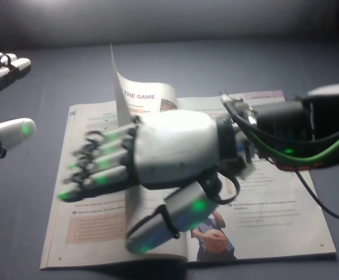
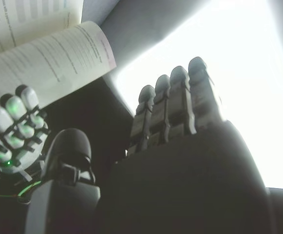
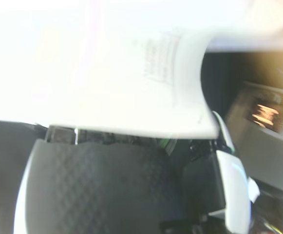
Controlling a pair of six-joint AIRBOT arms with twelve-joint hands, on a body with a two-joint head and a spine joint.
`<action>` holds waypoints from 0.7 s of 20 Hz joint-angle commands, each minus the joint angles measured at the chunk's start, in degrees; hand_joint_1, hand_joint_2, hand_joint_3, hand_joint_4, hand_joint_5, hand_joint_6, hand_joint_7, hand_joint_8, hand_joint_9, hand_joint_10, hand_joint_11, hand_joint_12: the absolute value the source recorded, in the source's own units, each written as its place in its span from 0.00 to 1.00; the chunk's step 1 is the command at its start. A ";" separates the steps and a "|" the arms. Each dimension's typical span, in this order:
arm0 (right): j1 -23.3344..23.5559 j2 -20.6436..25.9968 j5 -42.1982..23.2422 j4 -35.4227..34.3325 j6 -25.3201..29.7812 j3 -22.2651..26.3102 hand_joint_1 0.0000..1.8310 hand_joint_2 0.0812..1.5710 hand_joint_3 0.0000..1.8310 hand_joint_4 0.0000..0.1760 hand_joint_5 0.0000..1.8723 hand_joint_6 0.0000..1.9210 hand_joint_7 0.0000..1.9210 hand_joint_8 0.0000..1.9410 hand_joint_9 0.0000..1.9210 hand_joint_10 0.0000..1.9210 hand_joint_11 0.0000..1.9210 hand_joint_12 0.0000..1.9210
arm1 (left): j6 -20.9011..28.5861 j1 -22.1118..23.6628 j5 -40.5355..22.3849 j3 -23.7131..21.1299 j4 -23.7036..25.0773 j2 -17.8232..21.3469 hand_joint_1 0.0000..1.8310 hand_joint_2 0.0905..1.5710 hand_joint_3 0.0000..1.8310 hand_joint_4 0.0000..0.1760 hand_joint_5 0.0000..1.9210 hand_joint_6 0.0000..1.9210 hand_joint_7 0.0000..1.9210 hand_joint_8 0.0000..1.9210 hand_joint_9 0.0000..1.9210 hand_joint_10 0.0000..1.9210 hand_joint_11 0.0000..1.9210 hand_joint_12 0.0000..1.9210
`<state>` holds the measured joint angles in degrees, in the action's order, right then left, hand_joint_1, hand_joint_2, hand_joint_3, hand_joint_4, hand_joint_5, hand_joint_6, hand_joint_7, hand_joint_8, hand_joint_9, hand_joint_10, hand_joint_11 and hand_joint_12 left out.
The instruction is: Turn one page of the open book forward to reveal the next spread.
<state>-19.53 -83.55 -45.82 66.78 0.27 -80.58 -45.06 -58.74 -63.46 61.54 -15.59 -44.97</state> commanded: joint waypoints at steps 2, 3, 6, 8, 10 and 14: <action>2.31 0.07 -8.55 -3.99 -0.26 1.32 0.00 0.78 0.00 0.00 0.11 0.00 0.11 0.01 0.11 0.01 0.11 0.04 | 0.31 0.41 -6.42 0.41 -0.64 0.35 0.00 0.84 0.00 0.00 0.08 0.00 0.05 0.00 0.05 0.00 0.05 0.03; 3.40 -0.09 -9.82 -4.14 -1.14 2.05 0.01 0.77 0.00 0.00 0.08 0.00 0.10 0.00 0.10 0.01 0.11 0.04 | 0.31 0.43 -6.23 0.44 -0.58 0.25 0.00 0.85 0.00 0.00 0.07 0.00 0.04 0.00 0.04 0.00 0.04 0.02; 4.49 -0.13 -11.56 -5.13 -2.59 3.13 0.00 0.77 0.00 0.00 0.03 0.00 0.01 0.00 0.00 0.00 0.00 0.00 | 0.37 0.52 -6.10 0.44 -0.28 0.10 0.00 0.80 0.00 0.00 0.04 0.00 0.02 0.00 0.01 0.00 0.01 0.01; 4.48 1.01 -11.76 -5.66 -2.58 3.52 0.00 0.77 0.00 0.00 0.04 0.01 0.01 0.00 0.02 0.01 0.00 0.00 | 0.54 0.53 -6.08 0.32 -0.14 -0.02 0.00 0.78 0.00 0.00 0.04 0.00 0.01 0.00 0.00 0.00 0.00 0.00; 4.01 3.09 -11.68 -6.09 -2.58 4.21 0.00 0.77 0.00 0.00 0.03 0.00 0.02 0.01 0.00 0.00 0.00 0.00 | 0.55 0.50 -6.14 -0.01 -0.13 -0.01 0.00 0.81 0.01 0.00 0.05 0.01 0.02 0.01 0.02 0.01 0.02 0.01; 2.40 7.31 -11.21 -8.30 -2.58 5.05 0.00 0.77 0.00 0.00 0.04 0.00 0.04 0.01 0.03 0.01 0.03 0.01 | 0.56 -0.04 -6.69 -0.61 -0.28 -0.02 0.00 0.79 0.00 0.00 0.04 0.00 0.02 0.00 0.02 0.01 0.03 0.01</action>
<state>-17.47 -76.01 -52.47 63.16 -2.61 -75.92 -44.71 -58.98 -62.92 60.86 -14.98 -45.15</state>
